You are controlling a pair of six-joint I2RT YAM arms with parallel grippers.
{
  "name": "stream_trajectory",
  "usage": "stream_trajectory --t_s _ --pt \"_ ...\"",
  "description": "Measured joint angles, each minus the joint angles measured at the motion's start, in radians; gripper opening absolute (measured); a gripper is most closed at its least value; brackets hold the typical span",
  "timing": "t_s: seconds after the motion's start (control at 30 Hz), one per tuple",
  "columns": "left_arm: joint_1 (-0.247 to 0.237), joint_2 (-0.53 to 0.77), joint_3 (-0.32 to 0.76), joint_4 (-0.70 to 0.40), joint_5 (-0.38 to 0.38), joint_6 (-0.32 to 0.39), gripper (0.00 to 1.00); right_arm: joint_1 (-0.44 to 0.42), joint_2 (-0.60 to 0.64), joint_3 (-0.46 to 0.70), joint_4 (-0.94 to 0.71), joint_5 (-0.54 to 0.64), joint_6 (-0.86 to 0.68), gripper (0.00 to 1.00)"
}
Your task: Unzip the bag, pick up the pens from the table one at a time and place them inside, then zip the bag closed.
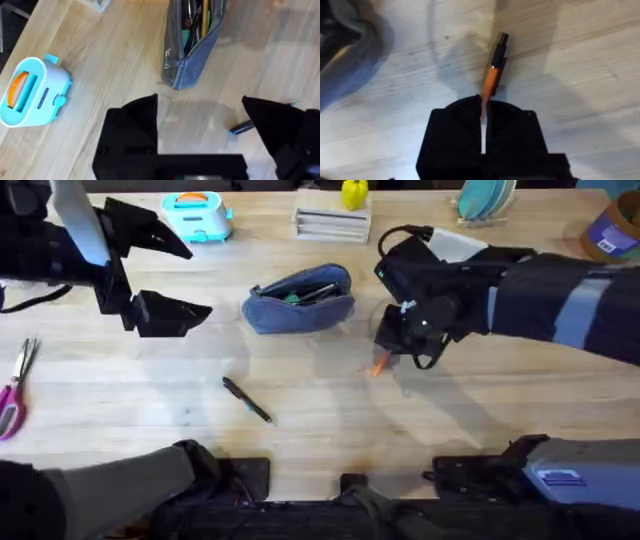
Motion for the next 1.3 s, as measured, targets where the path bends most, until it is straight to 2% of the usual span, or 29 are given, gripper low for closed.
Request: stream_trajectory --t_s 0.2,0.5,0.6,0.77,0.93,1.17,1.2,1.3 --pt "0.0 0.0 0.0 0.0 0.0 0.0 0.993 0.0 -0.043 0.116 -0.014 -0.019 -0.185 0.035" --pt "0.0 0.0 0.0 0.0 0.0 0.0 0.993 0.0 -0.122 0.281 0.053 -0.026 -0.73 0.031" --pt "0.0 0.0 0.0 0.0 0.0 0.0 0.993 0.0 -0.122 0.286 0.115 -0.054 -0.897 0.03" --pt "0.0 0.0 0.0 0.0 0.0 0.0 0.993 0.0 -0.122 0.286 0.198 -0.226 -1.249 0.032" --pt "0.0 0.0 0.0 0.0 0.0 0.0 0.993 0.003 -0.082 0.288 0.204 -0.365 -1.609 0.032" --pt "0.0 0.0 0.0 0.0 0.0 0.0 0.993 0.004 0.034 0.288 0.233 -0.413 -1.928 0.033" --pt "0.0 0.0 0.0 0.0 0.0 0.0 0.993 0.004 0.066 0.288 0.261 -0.416 -2.017 0.033" --pt "0.0 0.0 0.0 -0.001 0.0 0.0 0.993 0.004 0.088 0.288 0.278 -0.419 -2.089 0.033"
